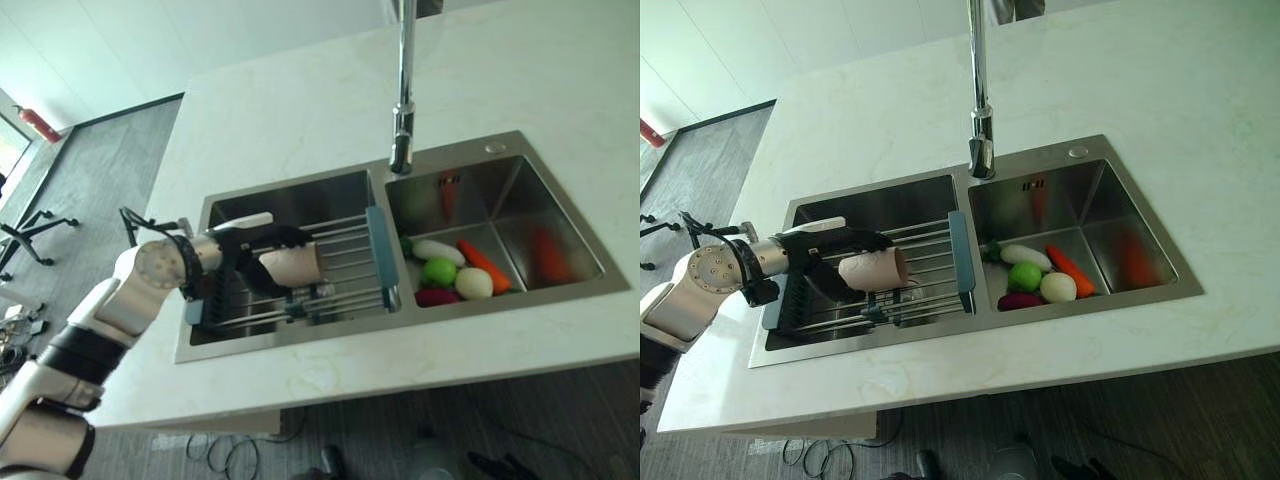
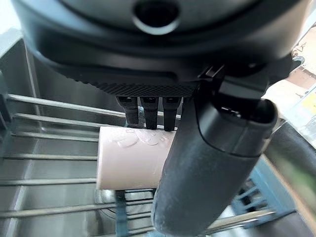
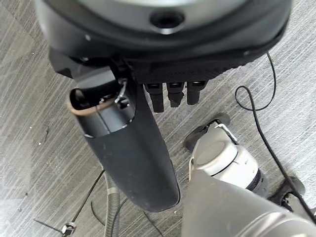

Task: Place the dishes in the dishwasher.

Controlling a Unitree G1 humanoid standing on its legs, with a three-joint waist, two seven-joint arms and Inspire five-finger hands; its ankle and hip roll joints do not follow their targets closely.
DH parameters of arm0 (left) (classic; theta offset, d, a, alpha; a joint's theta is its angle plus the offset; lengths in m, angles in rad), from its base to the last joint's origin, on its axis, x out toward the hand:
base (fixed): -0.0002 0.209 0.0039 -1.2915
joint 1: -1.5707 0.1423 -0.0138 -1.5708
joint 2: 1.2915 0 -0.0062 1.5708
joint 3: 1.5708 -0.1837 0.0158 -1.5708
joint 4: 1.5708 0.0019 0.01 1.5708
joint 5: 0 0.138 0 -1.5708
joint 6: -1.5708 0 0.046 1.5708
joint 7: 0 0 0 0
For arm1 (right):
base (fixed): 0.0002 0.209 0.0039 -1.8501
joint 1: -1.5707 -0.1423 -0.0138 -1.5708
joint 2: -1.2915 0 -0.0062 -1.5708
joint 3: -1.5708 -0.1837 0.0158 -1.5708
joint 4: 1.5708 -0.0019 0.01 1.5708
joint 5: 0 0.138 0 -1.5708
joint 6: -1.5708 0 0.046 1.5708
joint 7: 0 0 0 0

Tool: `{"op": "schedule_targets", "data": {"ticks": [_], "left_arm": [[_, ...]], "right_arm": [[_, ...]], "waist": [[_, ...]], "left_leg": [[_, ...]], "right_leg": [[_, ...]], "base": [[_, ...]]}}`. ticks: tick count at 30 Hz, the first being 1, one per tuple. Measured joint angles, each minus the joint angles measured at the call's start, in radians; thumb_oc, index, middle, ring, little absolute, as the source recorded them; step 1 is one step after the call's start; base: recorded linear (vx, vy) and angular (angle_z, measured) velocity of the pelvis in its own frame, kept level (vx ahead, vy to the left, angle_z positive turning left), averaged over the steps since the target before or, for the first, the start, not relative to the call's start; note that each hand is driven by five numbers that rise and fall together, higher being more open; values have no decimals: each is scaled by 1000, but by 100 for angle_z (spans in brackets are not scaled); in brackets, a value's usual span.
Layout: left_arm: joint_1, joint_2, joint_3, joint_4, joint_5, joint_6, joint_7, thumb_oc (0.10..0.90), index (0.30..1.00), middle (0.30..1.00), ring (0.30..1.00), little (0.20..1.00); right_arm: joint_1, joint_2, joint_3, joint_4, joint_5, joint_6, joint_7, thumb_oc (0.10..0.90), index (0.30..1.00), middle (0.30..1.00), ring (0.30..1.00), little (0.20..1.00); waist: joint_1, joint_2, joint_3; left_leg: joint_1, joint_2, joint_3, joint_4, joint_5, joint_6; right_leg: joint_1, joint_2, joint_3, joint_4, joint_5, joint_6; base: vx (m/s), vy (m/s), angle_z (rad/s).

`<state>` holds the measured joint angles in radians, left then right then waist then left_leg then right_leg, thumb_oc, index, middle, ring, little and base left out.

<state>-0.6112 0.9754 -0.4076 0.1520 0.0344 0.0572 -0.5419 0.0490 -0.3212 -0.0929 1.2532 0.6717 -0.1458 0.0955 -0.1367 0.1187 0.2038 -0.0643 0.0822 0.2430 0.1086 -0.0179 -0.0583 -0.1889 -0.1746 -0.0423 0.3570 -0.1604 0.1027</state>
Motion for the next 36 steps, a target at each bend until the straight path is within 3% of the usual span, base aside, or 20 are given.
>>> {"op": "schedule_targets", "data": {"ticks": [14, 31, 32, 36], "left_arm": [[36, 2, 0, 32, 134, -43, 105, 800, 900, 900, 900, 900], [33, 2, 37, -8, 93, -64, 231, 800, 900, 900, 900, 900], [32, 2, 40, -8, 90, -64, 231, 400, 300, 300, 300, 300], [3, 2, 42, -7, 89, -58, 231, 400, 300, 300, 300, 300]], "right_arm": [[-4, -1, -1, -35, 0, 2, -8, 800, 900, 900, 900, 900], [-26, -21, -22, -120, 1, 1, 2, 800, 900, 900, 900, 900], [-27, -22, -22, -120, 1, 1, 2, 800, 900, 900, 900, 900], [-32, -32, -22, -121, 1, 1, 4, 800, 900, 900, 900, 900]], "waist": [[-1, -21, 58], [-3, 7, 163], [-1, 8, 163], [0, 7, 170]], "left_leg": [[-8, 1, 7, 3, 0, 0], [-59, -24, 35, 9, -3, 8], [-62, -26, 40, 9, -3, 8], [-75, -31, 44, 11, -1, 11]], "right_leg": [[-18, 1, 7, 8, 0, 1], [-106, -14, 48, 33, 7, 13], [-112, -15, 52, 35, 7, 13], [-128, -19, 59, 39, 11, 17]], "base": [[-1, 0, -1], [-9, 39, -5], [-25, 12, -11], [-11, 2, -3]]}}
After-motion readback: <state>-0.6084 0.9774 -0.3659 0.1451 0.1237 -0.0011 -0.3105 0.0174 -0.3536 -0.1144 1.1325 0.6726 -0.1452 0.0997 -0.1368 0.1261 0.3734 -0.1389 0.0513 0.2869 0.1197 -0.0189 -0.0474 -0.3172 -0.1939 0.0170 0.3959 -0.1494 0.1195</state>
